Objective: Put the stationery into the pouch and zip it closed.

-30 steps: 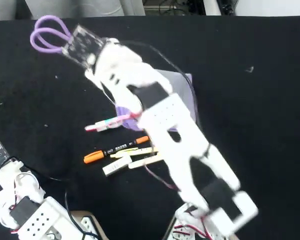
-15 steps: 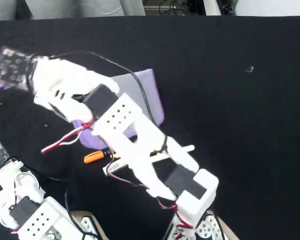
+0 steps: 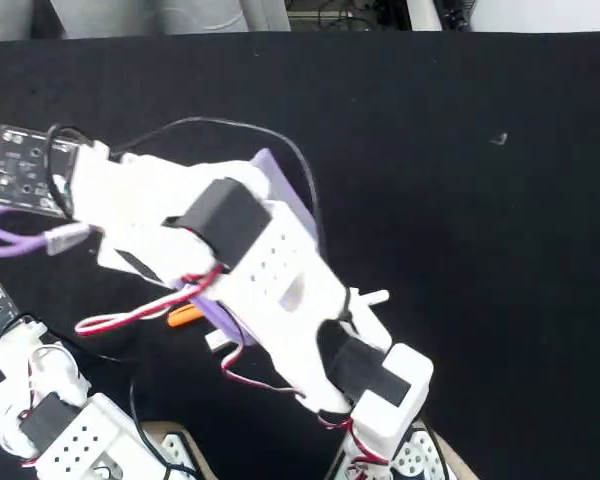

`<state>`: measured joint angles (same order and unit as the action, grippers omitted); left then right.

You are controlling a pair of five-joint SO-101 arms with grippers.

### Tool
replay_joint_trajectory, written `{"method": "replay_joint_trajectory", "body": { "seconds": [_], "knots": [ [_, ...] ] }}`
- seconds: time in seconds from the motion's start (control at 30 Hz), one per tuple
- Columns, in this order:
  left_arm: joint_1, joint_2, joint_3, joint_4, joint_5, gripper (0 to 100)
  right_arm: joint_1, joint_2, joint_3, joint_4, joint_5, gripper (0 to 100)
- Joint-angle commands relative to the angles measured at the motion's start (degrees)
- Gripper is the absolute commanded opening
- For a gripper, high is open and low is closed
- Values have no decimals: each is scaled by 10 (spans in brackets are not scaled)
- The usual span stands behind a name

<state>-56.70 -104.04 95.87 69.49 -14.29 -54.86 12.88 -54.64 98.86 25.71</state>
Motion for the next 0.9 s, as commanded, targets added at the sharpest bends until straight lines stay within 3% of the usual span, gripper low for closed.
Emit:
{"method": "replay_joint_trajectory", "body": {
  "seconds": [0.0,0.5,0.87],
  "knots": [
    [4,-3,15,3,-3,33,26,-35,-37,24,-41,11],
    [4,-3,15,3,-3,33,19,-306,330,-4,-40,11],
    [4,-3,15,3,-3,33,22,-633,822,-227,0,11]
  ]
}}
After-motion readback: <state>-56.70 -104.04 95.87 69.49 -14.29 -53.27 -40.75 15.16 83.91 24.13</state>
